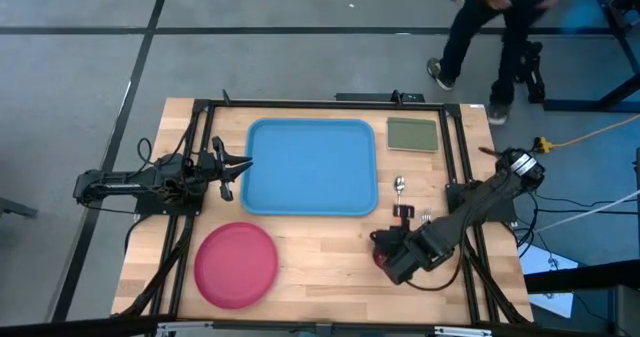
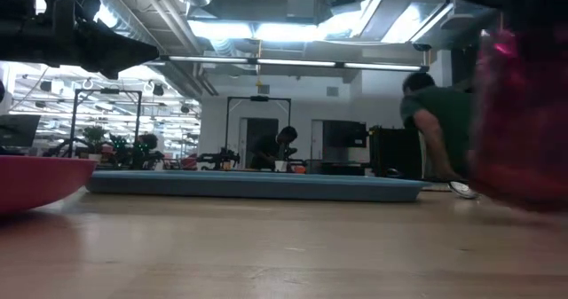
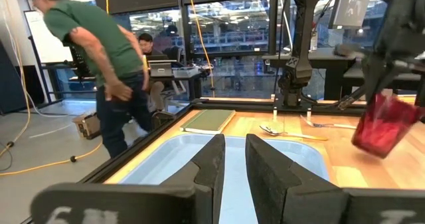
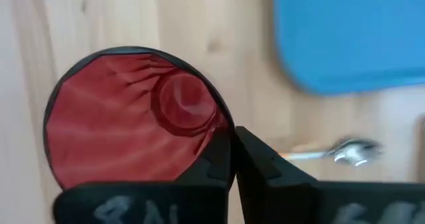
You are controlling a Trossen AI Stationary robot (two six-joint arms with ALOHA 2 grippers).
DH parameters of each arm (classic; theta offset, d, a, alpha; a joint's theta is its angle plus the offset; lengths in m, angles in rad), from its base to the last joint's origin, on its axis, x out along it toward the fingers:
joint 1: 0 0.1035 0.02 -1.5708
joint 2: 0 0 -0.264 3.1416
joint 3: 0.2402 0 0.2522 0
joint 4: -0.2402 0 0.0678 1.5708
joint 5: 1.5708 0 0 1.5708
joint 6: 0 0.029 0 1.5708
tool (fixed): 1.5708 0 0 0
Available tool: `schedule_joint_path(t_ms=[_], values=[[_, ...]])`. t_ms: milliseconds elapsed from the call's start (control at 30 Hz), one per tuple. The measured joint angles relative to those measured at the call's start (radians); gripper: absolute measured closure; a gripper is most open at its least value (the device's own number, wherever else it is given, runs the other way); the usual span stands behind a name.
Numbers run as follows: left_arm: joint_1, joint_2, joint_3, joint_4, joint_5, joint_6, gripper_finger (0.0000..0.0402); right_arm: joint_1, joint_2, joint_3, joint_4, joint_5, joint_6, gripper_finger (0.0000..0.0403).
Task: Pick and place plate/cup/fork/spoon on tray
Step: Put the violet cup on the blue tray
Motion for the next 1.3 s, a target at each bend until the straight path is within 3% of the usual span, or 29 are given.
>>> schedule_joint_path(t_ms=[133,267,567,800,1133,1300], values=[[0.0,0.0,0.0,0.0,0.0,0.0,0.0346,-0.059,-0.066,0.067,0.017,0.012,-0.158,0.0395],[0.0,0.0,0.0,0.0,0.0,0.0,0.0346,-0.191,-0.133,0.088,0.046,-0.01,-0.324,0.0395],[0.0,0.0,0.0,0.0,0.0,0.0,0.0347,-0.686,-0.179,0.086,0.165,-0.32,-0.646,0.0395],[0.0,0.0,0.0,0.0,0.0,0.0,0.0347,-0.99,-0.11,0.087,0.27,-0.397,-0.704,0.0395],[0.0,0.0,0.0,0.0,0.0,0.0,0.0346,-1.126,0.134,0.237,0.194,-0.497,-0.825,0.0395],[0.0,0.0,0.0,0.0,0.0,0.0,0.0347,-1.182,0.244,0.339,0.098,-0.483,-0.863,0.0395]])
